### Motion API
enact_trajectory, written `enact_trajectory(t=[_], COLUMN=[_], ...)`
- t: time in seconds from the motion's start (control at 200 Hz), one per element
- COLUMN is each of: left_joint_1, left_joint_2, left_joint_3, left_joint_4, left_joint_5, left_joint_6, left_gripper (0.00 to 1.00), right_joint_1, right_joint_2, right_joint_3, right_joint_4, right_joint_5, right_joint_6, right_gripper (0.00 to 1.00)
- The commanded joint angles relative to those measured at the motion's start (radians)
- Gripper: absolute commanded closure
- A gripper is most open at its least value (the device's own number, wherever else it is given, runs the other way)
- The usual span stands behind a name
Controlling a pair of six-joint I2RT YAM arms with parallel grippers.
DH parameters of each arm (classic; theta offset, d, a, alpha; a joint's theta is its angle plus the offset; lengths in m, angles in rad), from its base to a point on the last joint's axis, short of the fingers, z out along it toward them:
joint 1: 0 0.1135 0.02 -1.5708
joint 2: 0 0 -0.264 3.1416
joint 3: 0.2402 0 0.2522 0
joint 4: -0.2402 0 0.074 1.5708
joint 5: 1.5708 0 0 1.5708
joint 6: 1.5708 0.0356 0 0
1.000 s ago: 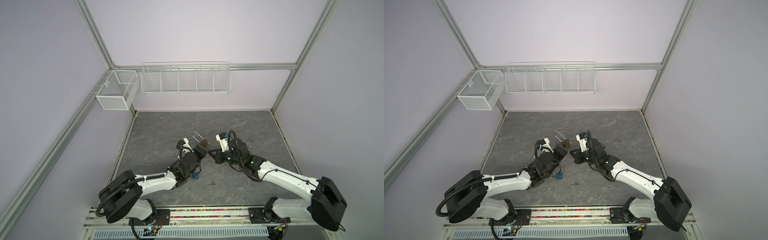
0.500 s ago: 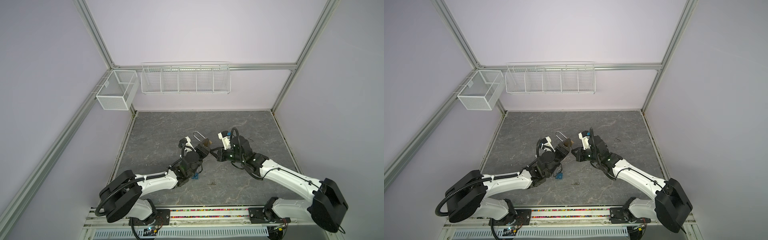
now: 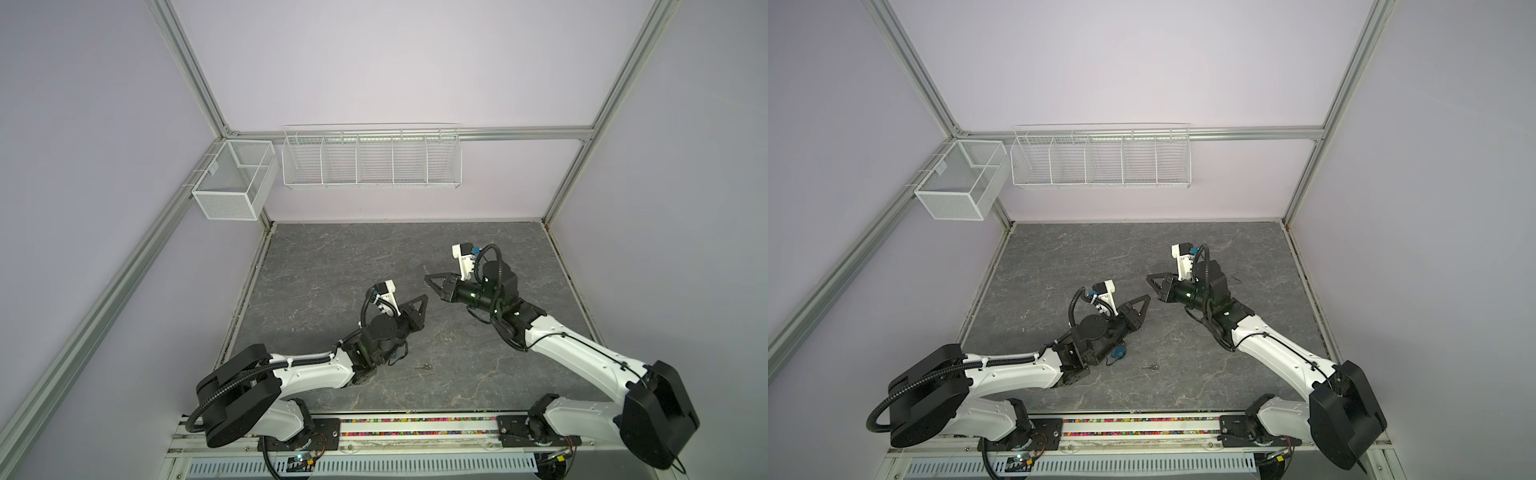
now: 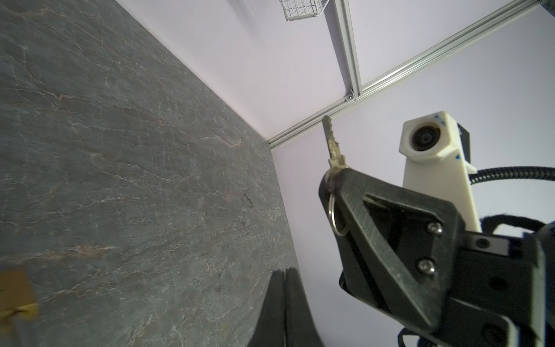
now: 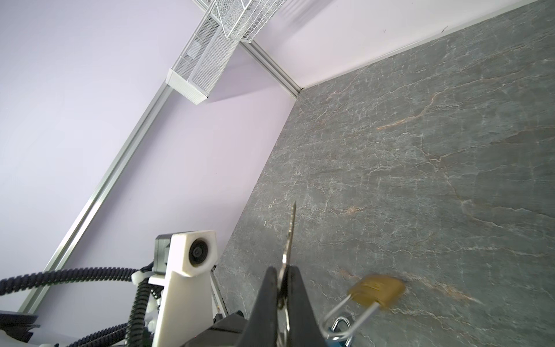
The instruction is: Unlock with the key
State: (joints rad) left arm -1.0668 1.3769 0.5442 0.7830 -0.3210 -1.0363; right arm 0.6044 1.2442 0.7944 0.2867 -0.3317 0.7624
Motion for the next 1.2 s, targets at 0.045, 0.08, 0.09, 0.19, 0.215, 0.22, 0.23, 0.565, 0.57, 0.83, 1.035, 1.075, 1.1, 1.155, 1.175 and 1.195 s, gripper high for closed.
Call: enact_trajectory(t=[0.045, 0.08, 0.09, 0.19, 0.215, 0.22, 0.23, 0.565, 0.57, 0.83, 1.035, 1.075, 1.1, 1.155, 1.175, 1.195], left_joint_1=[0.028, 0.044, 0.049, 0.129, 0.155, 0.161, 0.172, 0.255, 0.255, 0.255, 0.288, 0.303, 0.313, 0.334, 0.343, 0.352], left_joint_2=[-0.082, -0.106, -0.112, -0.150, -0.145, -0.144, -0.140, -0.065, -0.066, -0.196, -0.158, -0.121, -0.095, -0.033, -0.007, 0.018], left_joint_3=[-0.021, -0.003, 0.003, 0.124, 0.162, 0.169, 0.184, 0.258, 0.253, -0.002, 0.004, 0.036, 0.060, 0.109, 0.128, 0.148], left_joint_4=[-0.156, -0.263, -0.299, -0.690, -0.777, -0.797, -0.837, -1.275, -1.274, -1.075, -1.063, -1.071, -1.078, -1.101, -1.115, -1.133], left_joint_5=[-0.029, -0.027, -0.027, 0.025, 0.050, 0.055, 0.064, 0.148, 0.148, 0.120, 0.121, 0.134, 0.141, 0.162, 0.175, 0.189], left_joint_6=[0.004, 0.023, 0.030, 0.114, 0.145, 0.149, 0.156, 0.070, 0.065, -0.211, -0.274, -0.259, -0.252, -0.237, -0.239, -0.245], left_gripper=[1.00, 1.00, 1.00, 0.73, 0.65, 0.64, 0.61, 0.23, 0.22, 0.00, 0.00, 0.00, 0.00, 0.00, 0.00, 0.00], right_joint_1=[-0.001, -0.003, -0.003, -0.011, -0.012, -0.013, -0.013, -0.013, -0.013, -0.014, -0.015, -0.015, -0.014, -0.017, -0.016, -0.017], right_joint_2=[-0.085, -0.107, -0.113, -0.151, -0.155, -0.155, -0.157, -0.214, -0.215, -0.243, -0.249, -0.254, -0.256, -0.259, -0.259, -0.262], right_joint_3=[-0.054, -0.068, -0.073, -0.118, -0.127, -0.129, -0.131, -0.229, -0.229, -0.265, -0.277, -0.284, -0.286, -0.288, -0.287, -0.288], right_joint_4=[-0.092, -0.127, -0.135, -0.208, -0.222, -0.226, -0.233, -0.294, -0.295, -0.302, -0.282, -0.279, -0.280, -0.283, -0.285, -0.287], right_joint_5=[0.025, 0.041, 0.047, 0.066, 0.065, 0.066, 0.064, 0.022, 0.021, 0.003, -0.017, -0.016, -0.012, -0.009, -0.010, -0.010], right_joint_6=[-0.060, -0.076, -0.082, -0.122, -0.132, -0.133, -0.136, -0.206, -0.207, -0.224, -0.227, -0.228, -0.230, -0.234, -0.235, -0.235], right_gripper=[0.94, 0.94, 0.94, 0.94, 0.94, 0.94, 0.94, 0.94, 0.94, 0.94, 0.94, 0.94, 0.94, 0.94, 0.94, 0.94])
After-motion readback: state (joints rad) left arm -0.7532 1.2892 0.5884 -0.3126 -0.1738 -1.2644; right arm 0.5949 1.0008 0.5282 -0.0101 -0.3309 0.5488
